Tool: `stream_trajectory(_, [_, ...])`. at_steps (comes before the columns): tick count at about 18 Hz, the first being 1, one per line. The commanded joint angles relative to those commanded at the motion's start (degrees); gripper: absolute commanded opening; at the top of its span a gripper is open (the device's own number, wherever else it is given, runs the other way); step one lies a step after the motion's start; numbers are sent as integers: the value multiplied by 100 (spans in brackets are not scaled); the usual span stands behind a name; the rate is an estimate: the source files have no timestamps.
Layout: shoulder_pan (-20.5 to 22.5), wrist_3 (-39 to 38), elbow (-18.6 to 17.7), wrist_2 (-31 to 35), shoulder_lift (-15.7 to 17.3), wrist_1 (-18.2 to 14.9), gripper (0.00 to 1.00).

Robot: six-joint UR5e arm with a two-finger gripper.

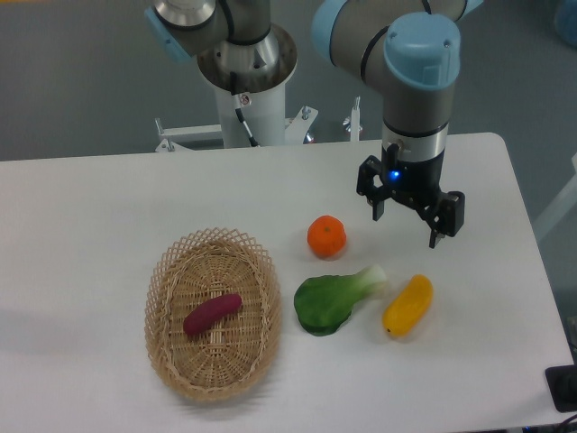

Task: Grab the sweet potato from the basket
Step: 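Move the open gripper over the purple sweet potato in the basket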

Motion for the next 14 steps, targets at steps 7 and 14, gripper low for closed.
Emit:
stream_trajectory(7, [-140, -253, -219, 0, 87, 0, 100])
stream_trajectory(14, [-860, -1877, -589, -18, 97, 114, 100])
